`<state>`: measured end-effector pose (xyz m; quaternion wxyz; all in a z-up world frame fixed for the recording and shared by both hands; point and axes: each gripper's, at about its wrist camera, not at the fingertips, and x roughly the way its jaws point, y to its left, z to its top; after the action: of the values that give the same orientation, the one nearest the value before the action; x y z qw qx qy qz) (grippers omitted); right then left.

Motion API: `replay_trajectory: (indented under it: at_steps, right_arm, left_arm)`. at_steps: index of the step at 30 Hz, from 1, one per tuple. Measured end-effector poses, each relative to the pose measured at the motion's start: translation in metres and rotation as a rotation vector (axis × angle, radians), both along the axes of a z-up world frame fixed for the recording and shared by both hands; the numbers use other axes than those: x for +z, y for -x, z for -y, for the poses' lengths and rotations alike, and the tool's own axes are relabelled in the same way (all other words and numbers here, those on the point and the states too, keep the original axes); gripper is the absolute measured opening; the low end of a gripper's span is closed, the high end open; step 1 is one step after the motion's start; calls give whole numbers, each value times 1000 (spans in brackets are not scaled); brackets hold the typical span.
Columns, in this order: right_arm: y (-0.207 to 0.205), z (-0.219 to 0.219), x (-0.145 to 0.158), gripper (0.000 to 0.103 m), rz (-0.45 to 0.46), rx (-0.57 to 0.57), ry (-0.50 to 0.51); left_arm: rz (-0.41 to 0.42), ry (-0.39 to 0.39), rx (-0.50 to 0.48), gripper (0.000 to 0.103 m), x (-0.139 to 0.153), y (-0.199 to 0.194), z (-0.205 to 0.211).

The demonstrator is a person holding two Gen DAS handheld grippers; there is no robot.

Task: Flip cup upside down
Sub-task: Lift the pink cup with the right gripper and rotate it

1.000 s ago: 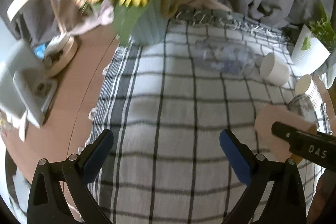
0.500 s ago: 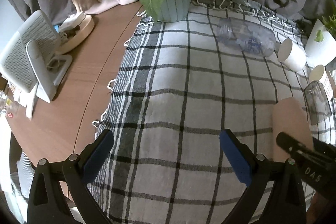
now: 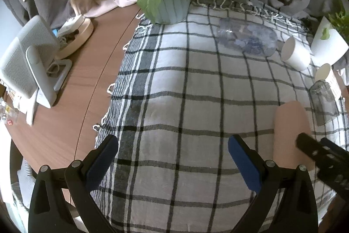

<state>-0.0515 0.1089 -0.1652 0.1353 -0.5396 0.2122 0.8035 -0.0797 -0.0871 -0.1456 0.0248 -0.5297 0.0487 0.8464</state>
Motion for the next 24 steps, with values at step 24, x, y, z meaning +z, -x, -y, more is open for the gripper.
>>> replay_trajectory:
  at_steps: [24]
  right_arm:
    - [-77,-113,54,85,-169,-332,38]
  left_arm:
    - [311,-98,-383,100,-22,47,-175]
